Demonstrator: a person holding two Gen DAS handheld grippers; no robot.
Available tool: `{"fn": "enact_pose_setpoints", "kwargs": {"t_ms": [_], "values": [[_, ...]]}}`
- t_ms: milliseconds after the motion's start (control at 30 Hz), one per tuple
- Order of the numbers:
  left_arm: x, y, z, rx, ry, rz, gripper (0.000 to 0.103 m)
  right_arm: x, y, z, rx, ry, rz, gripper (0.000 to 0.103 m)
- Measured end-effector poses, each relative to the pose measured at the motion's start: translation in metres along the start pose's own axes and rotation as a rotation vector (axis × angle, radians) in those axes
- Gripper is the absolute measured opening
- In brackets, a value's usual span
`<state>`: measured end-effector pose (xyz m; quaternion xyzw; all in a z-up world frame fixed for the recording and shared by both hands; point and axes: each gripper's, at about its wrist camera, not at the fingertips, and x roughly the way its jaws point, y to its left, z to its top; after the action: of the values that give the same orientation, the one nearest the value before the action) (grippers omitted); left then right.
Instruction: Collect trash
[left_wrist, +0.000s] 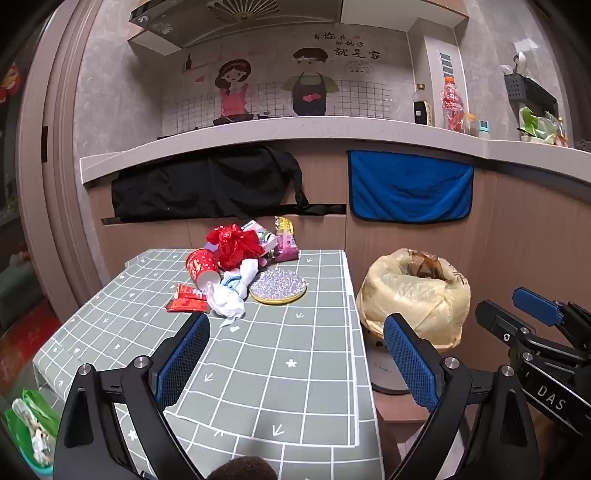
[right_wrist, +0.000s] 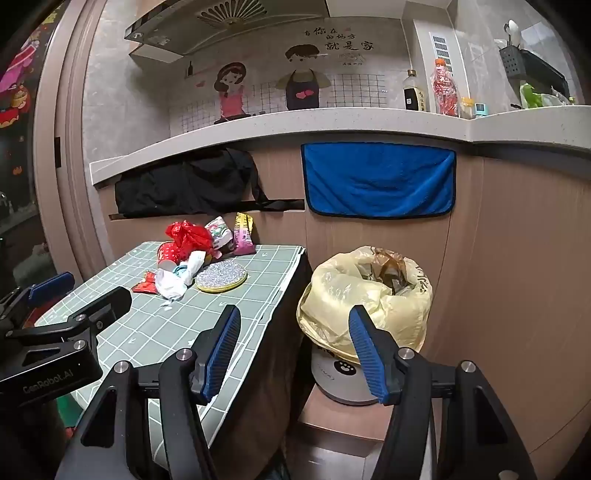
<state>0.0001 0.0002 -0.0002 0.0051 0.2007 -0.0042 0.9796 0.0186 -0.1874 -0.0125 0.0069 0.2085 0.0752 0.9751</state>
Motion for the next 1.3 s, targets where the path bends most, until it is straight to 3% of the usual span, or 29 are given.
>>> {"fn": "enact_pose_setpoints", "kwargs": {"t_ms": [1300], "values": [[0.008,-0.0071,-0.0026,0.019,0.02,-0.012,0.094,0.0038,-0.0035,0.0012,0.003,-0.007,-0.023,0.058]]}}
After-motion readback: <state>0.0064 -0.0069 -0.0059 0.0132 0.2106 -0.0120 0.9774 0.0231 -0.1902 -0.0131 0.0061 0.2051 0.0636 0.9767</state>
